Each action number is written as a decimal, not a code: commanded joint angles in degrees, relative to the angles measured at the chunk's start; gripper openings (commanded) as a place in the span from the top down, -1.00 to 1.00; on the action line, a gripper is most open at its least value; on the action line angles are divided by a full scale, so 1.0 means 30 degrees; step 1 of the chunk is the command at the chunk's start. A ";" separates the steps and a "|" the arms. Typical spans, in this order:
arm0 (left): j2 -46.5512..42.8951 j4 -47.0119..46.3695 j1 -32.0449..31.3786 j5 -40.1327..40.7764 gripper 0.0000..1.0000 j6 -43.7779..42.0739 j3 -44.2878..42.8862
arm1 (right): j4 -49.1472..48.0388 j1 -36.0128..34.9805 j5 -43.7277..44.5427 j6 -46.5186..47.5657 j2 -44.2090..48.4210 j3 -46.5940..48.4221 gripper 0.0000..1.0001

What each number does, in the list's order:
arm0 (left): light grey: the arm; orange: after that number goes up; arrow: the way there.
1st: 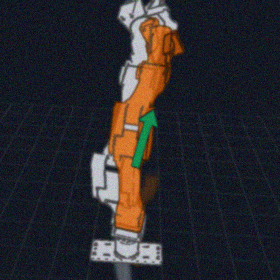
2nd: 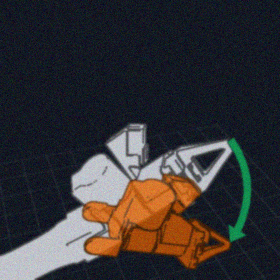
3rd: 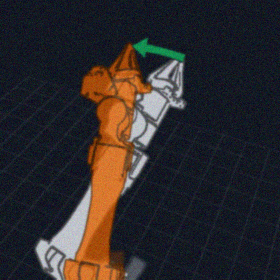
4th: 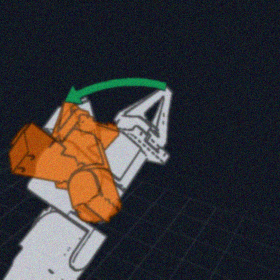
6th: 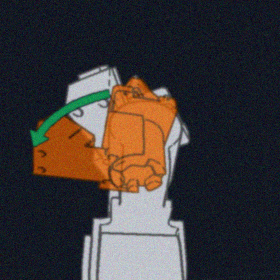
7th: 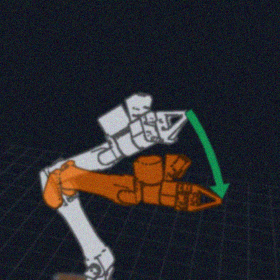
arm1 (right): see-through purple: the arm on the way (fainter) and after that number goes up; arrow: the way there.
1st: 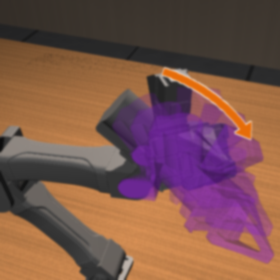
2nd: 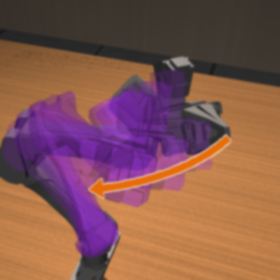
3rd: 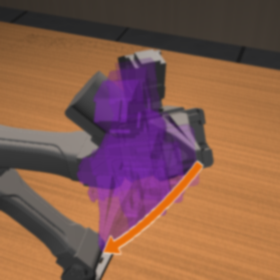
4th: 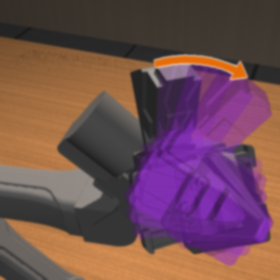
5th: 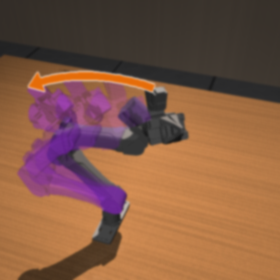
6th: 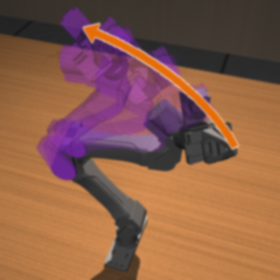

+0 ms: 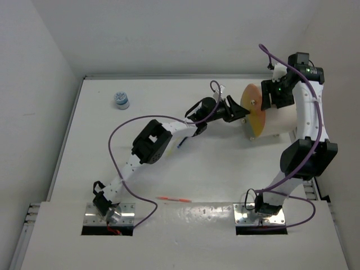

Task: Sort the stationery into containers
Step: Open the drawer in the storage box.

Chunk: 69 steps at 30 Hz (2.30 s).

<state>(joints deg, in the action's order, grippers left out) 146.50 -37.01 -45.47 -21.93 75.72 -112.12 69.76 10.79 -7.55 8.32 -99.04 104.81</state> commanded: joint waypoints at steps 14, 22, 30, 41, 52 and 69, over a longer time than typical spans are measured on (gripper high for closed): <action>0.1704 -0.0728 -0.0487 0.0514 -0.08 -0.0075 -0.3087 | 0.3232 0.0067 -0.0734 -0.0663 -0.0676 -0.0661 -0.23; 0.1793 -0.0904 -0.0487 0.0748 0.16 -0.0075 -0.3146 | 0.3408 0.0067 -0.0910 -0.0487 -0.0647 -0.0690 -0.20; 0.1210 -0.1196 -0.0428 0.0543 0.54 -0.0163 -0.2271 | 0.3466 0.0067 -0.0910 -0.0487 -0.0677 -0.0661 -0.19; -0.1985 -0.2925 0.0362 0.0661 0.81 -0.0045 0.3117 | 0.3380 0.0242 -0.0647 -0.0692 -0.0795 -0.0777 -0.17; -0.4298 -0.3072 0.1241 0.0046 0.82 -0.0953 0.6490 | 0.3350 0.0360 -0.0588 -0.0692 -0.0881 -0.0954 -0.10; -0.5531 -0.2223 0.1681 -0.0306 0.79 -0.1393 0.7897 | 0.3379 0.0360 -0.0588 -0.0692 -0.0969 -0.1100 -0.10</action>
<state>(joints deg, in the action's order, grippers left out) 134.15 -43.77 -41.69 -22.76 73.38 -89.80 70.30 11.51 -9.47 8.45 -99.07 104.68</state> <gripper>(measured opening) 0.326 0.577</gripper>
